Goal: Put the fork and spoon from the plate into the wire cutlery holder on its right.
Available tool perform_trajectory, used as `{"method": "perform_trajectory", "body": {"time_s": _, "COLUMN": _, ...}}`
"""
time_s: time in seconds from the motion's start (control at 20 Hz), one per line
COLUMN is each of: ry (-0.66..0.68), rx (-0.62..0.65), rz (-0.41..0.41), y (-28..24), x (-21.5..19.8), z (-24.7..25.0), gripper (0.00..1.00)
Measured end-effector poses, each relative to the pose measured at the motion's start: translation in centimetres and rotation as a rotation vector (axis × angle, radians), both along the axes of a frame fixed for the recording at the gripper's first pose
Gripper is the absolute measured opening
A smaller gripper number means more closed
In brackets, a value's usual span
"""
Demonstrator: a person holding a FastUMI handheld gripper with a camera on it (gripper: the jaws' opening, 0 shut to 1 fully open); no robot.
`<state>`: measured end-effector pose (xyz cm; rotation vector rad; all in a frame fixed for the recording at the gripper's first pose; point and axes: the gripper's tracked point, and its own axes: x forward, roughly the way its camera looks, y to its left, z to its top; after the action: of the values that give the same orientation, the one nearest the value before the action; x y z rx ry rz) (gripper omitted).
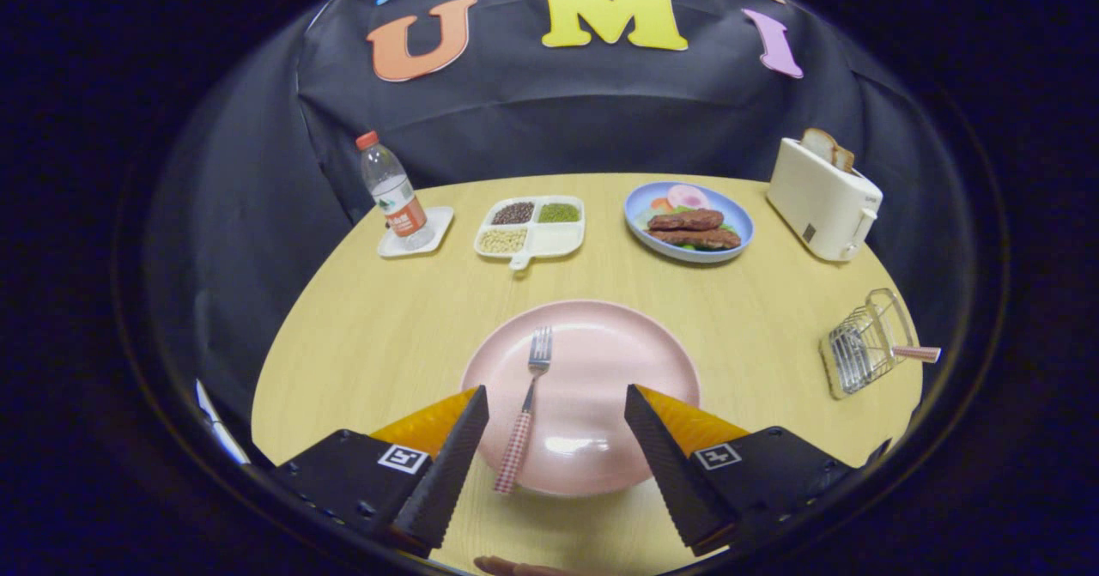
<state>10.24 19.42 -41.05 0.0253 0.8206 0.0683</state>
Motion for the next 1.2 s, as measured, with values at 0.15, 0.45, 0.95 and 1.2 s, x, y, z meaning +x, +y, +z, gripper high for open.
{"method": "perform_trajectory", "body": {"time_s": 0.15, "ry": 0.045, "rx": -0.013, "rz": -0.008, "y": 1.3, "x": 0.0, "z": -2.2, "gripper": 0.96}}
{"method": "perform_trajectory", "body": {"time_s": 0.45, "ry": 0.100, "rx": -0.068, "rz": -0.060, "y": 1.5, "x": 0.3, "z": -5.0, "gripper": 0.74}}
{"method": "perform_trajectory", "body": {"time_s": 0.95, "ry": 0.138, "rx": -0.092, "rz": -0.047, "y": 2.1, "x": -0.2, "z": -5.6, "gripper": 0.08}}
{"method": "perform_trajectory", "body": {"time_s": 1.2, "ry": 0.134, "rx": -0.101, "rz": -0.025, "y": 1.0, "x": -1.2, "z": -3.2, "gripper": 0.05}}
